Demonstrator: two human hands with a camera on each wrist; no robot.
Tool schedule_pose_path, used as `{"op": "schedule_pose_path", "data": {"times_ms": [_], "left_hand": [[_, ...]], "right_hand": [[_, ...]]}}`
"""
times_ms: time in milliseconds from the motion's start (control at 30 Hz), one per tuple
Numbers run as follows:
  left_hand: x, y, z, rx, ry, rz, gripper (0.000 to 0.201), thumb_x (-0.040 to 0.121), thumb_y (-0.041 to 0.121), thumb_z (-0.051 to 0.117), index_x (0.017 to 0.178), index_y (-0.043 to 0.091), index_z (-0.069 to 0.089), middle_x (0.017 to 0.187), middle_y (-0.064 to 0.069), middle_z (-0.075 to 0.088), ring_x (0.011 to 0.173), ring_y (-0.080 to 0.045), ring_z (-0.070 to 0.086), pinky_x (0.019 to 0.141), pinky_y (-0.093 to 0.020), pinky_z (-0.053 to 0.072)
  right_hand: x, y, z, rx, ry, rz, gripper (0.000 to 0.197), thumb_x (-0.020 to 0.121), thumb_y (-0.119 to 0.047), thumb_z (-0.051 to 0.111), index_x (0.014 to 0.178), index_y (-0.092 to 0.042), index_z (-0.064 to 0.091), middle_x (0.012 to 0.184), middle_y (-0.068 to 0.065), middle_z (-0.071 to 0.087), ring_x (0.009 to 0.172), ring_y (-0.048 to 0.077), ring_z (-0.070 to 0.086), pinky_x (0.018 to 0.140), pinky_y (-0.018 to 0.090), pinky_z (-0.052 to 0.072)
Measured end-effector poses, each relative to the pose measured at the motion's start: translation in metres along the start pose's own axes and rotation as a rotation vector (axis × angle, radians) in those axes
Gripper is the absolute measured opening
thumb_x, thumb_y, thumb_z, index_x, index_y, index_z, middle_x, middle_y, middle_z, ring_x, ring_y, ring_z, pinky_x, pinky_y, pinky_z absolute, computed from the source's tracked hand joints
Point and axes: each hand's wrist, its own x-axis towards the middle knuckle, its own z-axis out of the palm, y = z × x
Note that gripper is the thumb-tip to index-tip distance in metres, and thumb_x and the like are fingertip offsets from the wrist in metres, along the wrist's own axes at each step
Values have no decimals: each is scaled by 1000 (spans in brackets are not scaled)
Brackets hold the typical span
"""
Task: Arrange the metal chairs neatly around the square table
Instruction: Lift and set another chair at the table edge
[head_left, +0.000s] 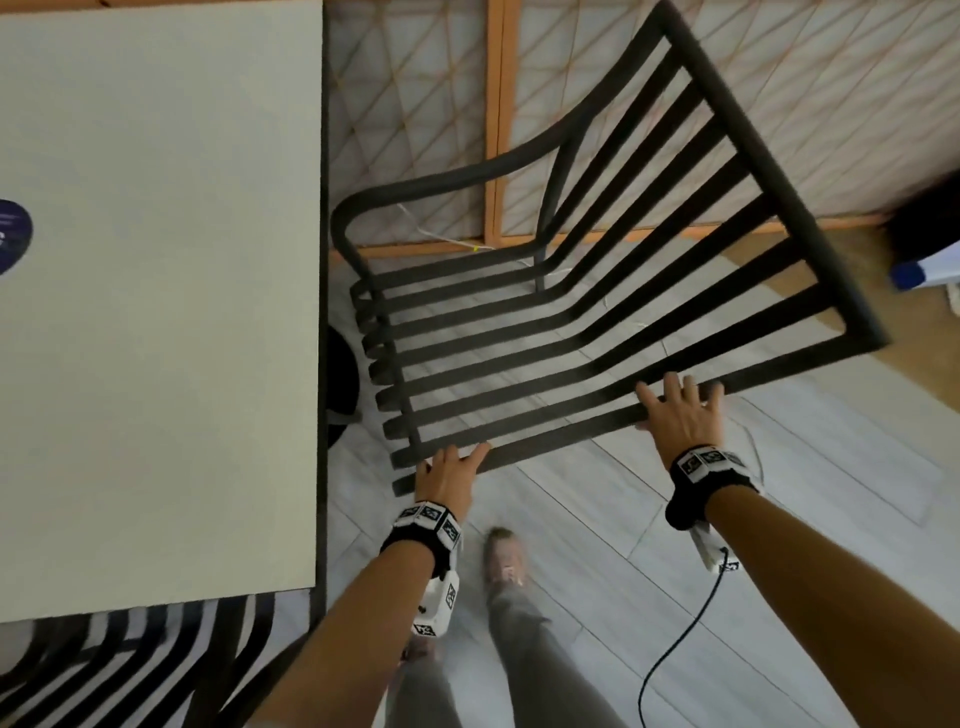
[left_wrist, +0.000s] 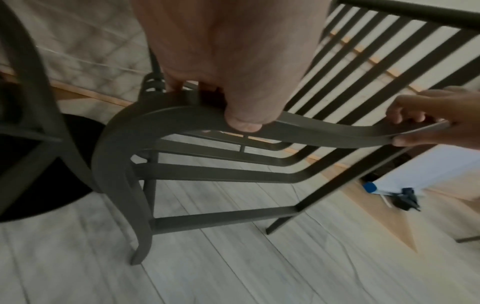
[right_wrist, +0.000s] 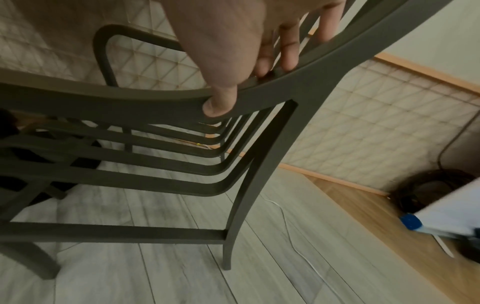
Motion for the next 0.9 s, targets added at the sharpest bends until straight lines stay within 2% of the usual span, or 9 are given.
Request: {"op": "schedule_pose_path", "data": {"times_ms": [133,200,300,400,500,600,667,767,900], "left_hand": [[5,-34,-15,41,32,-73,64,94,1,38,144,39,27,133,-13,50,125,-33,45,107,-56,34],[6,-45,-21,65,36,-130,64,94,0,37,144,39,28,140,-13,45,131,-35,40,113,-62,23],[5,-53,-27,94,37,-232,67,92,-2,43,144,39,29,147,-11,40,138,-38,31,113,-71,4],[5,-51,-31,108,1,-315,65,92,3,46,145,37,28,151,-11,35,141,-41,24,111,-73,-4],[5,-41,-35,146,36,-329,61,91,8,50,144,31,29,147,-11,40,140,-38,28,113,-70,-6],[7,-36,-37,123,23,-177,55,96,13,46,146,27,27,150,-8,40,142,-34,29,118,-63,4],[8,-38,-40,90,-28,-119,50,99,18,43,145,28,28,148,-8,42,141,-35,31,118,-61,11],[6,-41,-43,42,-55,-122,49,98,12,43,142,30,33,141,-8,49,134,-36,40,116,-64,14],[3,-46,-41,35,-52,-162,58,93,0,43,139,35,35,141,-8,47,135,-39,37,115,-68,7]], "right_hand": [[13,-30,-10,-8,-10,-128,61,84,-45,62,134,-26,33,139,10,44,128,33,36,108,58,27],[15,-46,-12,18,-15,-163,61,85,-44,61,135,-25,33,136,9,47,128,33,37,108,57,26],[16,-64,-9,77,-14,-194,56,88,-42,56,134,-22,31,128,6,56,126,30,42,109,55,27],[12,-79,-8,126,-15,-213,53,88,-45,55,130,-21,32,120,4,63,120,29,49,106,53,30],[11,-84,-8,159,12,-217,61,83,-55,57,131,-23,34,118,5,64,116,30,52,106,54,29],[13,-81,-9,126,32,-205,68,79,-65,55,133,-29,36,120,5,62,117,31,51,109,57,23],[12,-78,-7,113,17,-191,61,81,-65,51,131,-32,40,120,4,62,117,30,52,110,57,21],[7,-77,-4,110,-3,-190,48,87,-60,45,128,-34,42,123,4,60,117,29,49,105,55,29],[-2,-87,0,111,-17,-190,45,89,-55,46,129,-35,41,125,5,58,119,29,46,103,55,28]]}}
